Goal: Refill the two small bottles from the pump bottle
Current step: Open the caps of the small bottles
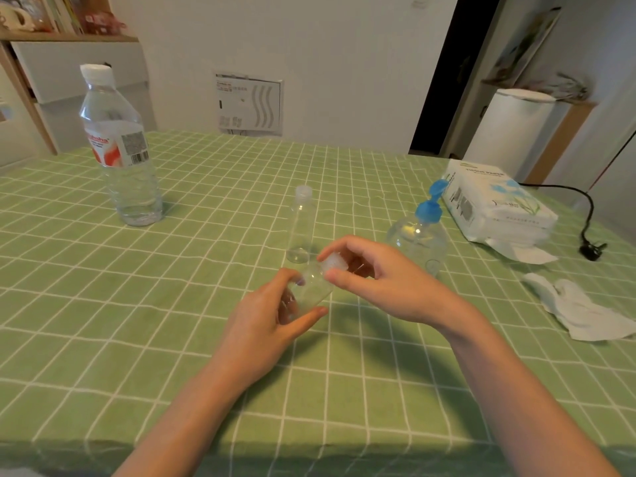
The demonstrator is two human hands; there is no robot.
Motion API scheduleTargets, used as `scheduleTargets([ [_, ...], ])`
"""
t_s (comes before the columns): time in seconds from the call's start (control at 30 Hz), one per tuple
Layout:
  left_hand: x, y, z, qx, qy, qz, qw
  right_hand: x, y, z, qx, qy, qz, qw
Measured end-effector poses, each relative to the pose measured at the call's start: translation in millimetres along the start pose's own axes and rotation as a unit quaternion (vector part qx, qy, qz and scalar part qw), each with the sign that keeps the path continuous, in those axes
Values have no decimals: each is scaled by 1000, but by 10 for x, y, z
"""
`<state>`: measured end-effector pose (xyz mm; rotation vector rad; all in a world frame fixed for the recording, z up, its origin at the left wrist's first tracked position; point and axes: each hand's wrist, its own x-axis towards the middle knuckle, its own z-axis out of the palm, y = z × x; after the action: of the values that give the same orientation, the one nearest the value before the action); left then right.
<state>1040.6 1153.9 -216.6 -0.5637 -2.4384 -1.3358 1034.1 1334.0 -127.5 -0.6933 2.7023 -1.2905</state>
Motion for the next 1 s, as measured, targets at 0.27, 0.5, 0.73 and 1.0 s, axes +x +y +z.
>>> scheduleTargets([
  [0.27,8,-9,2,-4,4,2,1000,6,-10,-5,-24,8,4,1000],
  [0.5,17,2,-3,-18,3,-11,1000,1,-28,-10,-1,31,-14,999],
  [0.73,66,101,-13,-232,9,-117,966,16,182,96,121,163,39,978],
  [1.0,462,115,70,-146,19,-111,983,153,423,265,68,185,121,973],
])
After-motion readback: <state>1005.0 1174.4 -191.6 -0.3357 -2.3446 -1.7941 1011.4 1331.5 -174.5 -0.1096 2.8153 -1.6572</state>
